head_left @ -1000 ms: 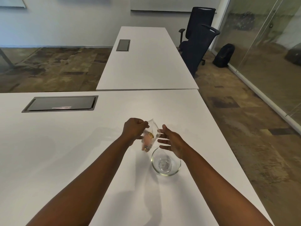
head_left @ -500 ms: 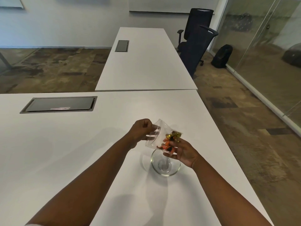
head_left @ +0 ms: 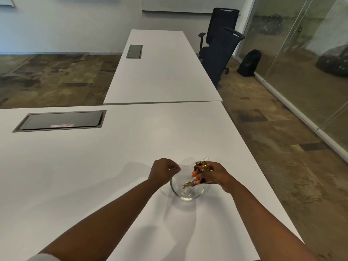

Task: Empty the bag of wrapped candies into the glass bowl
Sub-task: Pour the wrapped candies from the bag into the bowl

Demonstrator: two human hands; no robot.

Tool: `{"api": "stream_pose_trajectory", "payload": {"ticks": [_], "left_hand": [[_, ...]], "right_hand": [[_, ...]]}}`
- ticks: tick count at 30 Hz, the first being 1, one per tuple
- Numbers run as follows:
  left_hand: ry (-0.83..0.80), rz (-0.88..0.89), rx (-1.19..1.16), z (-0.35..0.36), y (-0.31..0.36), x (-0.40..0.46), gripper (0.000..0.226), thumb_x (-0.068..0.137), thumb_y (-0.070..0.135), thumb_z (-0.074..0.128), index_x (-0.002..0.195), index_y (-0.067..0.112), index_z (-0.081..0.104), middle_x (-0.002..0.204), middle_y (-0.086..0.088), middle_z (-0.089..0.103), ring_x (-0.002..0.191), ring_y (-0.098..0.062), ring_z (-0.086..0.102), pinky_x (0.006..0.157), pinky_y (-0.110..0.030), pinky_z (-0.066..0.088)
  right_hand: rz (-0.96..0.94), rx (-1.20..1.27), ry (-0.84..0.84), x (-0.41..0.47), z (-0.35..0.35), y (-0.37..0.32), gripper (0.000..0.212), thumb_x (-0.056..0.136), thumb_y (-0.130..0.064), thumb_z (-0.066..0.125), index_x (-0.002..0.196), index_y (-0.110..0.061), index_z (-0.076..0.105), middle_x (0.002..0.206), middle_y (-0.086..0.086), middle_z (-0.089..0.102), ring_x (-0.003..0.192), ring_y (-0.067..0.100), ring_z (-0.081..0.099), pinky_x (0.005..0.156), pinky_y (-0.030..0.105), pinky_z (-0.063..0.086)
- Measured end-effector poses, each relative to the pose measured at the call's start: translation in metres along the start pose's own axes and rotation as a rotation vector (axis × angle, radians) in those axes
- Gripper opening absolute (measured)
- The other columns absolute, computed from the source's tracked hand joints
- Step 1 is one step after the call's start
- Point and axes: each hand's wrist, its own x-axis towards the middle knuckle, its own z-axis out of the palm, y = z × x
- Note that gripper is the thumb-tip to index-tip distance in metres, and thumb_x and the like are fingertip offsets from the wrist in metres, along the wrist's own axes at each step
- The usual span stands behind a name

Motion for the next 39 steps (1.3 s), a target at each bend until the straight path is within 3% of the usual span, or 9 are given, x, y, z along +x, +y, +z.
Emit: {"api": "stream_pose_trajectory", "payload": {"ticks": [3, 7, 12, 17, 21, 27, 31, 34, 39], "left_hand": [[0.014, -0.024, 0.018, 0.001, -0.001, -0.001, 0.018, 0.082, 0.02, 0.067, 0.094, 0.012, 0.078, 0.1, -0.006, 0.077, 0.097, -0.016, 0.068, 0.079, -0.018, 0.043], [0.019, -0.043, 0.036, -0.001, -0.003, 0.0, 0.017, 0.081, 0.018, 0.069, 0.094, 0.012, 0.078, 0.101, -0.006, 0.076, 0.099, -0.017, 0.067, 0.075, -0.019, 0.043], [-0.02, -0.074, 0.008, -0.002, -0.005, -0.002, 0.019, 0.079, 0.013, 0.071, 0.095, 0.005, 0.077, 0.1, -0.015, 0.075, 0.087, -0.024, 0.068, 0.081, -0.031, 0.056], [-0.043, -0.106, 0.009, -0.004, -0.005, -0.002, 0.02, 0.079, 0.012, 0.072, 0.097, 0.006, 0.077, 0.099, -0.013, 0.076, 0.082, -0.018, 0.065, 0.077, -0.028, 0.055], [-0.075, -0.162, -0.026, -0.004, -0.003, -0.004, 0.017, 0.078, 0.008, 0.071, 0.094, 0.001, 0.076, 0.081, -0.011, 0.069, 0.068, -0.019, 0.062, 0.059, -0.026, 0.054], [-0.067, -0.149, 0.047, 0.0, -0.006, -0.005, 0.016, 0.078, 0.012, 0.071, 0.092, 0.008, 0.077, 0.095, -0.01, 0.075, 0.078, -0.014, 0.06, 0.077, -0.033, 0.057], [-0.063, -0.134, 0.073, 0.002, -0.005, -0.007, 0.016, 0.079, 0.013, 0.071, 0.093, 0.009, 0.077, 0.102, -0.009, 0.074, 0.087, -0.021, 0.066, 0.077, -0.032, 0.056], [-0.056, -0.121, 0.084, 0.002, -0.005, -0.009, 0.017, 0.079, 0.014, 0.07, 0.094, 0.008, 0.076, 0.103, -0.01, 0.074, 0.096, -0.024, 0.068, 0.077, -0.032, 0.056], [-0.047, -0.102, 0.09, 0.002, -0.003, -0.01, 0.017, 0.08, 0.013, 0.069, 0.093, 0.007, 0.076, 0.102, -0.011, 0.074, 0.092, -0.025, 0.068, 0.077, -0.031, 0.055]], "right_hand": [[-0.02, -0.073, 0.009, 0.0, 0.0, 0.0, 0.033, 0.076, 0.014, 0.066, 0.094, -0.014, 0.068, 0.067, -0.005, 0.077, 0.062, 0.009, 0.073, 0.055, 0.021, 0.06], [-0.074, -0.24, 0.116, 0.001, 0.001, -0.002, 0.038, 0.071, 0.002, 0.076, 0.107, -0.009, 0.07, 0.084, 0.003, 0.071, 0.074, 0.017, 0.067, 0.074, 0.036, 0.059], [-0.092, -0.315, 0.139, 0.003, 0.003, -0.01, 0.034, 0.067, 0.005, 0.079, 0.099, -0.006, 0.07, 0.083, 0.005, 0.065, 0.068, 0.01, 0.062, 0.048, 0.012, 0.052], [-0.127, -0.416, 0.157, 0.006, 0.002, -0.012, 0.03, 0.072, 0.005, 0.074, 0.101, -0.003, 0.072, 0.083, 0.01, 0.069, 0.073, 0.015, 0.064, 0.056, 0.011, 0.054], [-0.129, -0.46, 0.159, 0.007, 0.003, -0.015, 0.023, 0.076, 0.008, 0.069, 0.099, 0.003, 0.072, 0.078, 0.011, 0.069, 0.059, 0.005, 0.064, 0.054, 0.01, 0.053], [-0.173, -0.557, 0.191, 0.004, 0.005, -0.021, 0.019, 0.076, 0.003, 0.071, 0.094, -0.001, 0.074, 0.08, 0.01, 0.071, 0.061, 0.008, 0.064, 0.051, 0.003, 0.048], [-0.204, -0.592, 0.191, 0.001, 0.007, -0.024, 0.017, 0.075, -0.001, 0.073, 0.092, -0.004, 0.075, 0.088, 0.015, 0.075, 0.076, 0.016, 0.066, 0.075, 0.027, 0.056], [-0.206, -0.608, 0.194, -0.003, 0.009, -0.027, 0.017, 0.075, -0.001, 0.074, 0.091, -0.005, 0.076, 0.077, 0.006, 0.07, 0.079, 0.017, 0.066, 0.083, 0.036, 0.055], [-0.213, -0.658, 0.204, -0.006, 0.012, -0.032, 0.017, 0.075, -0.005, 0.075, 0.091, -0.008, 0.076, 0.066, -0.01, 0.064, 0.076, 0.012, 0.062, 0.065, 0.018, 0.047]]}}
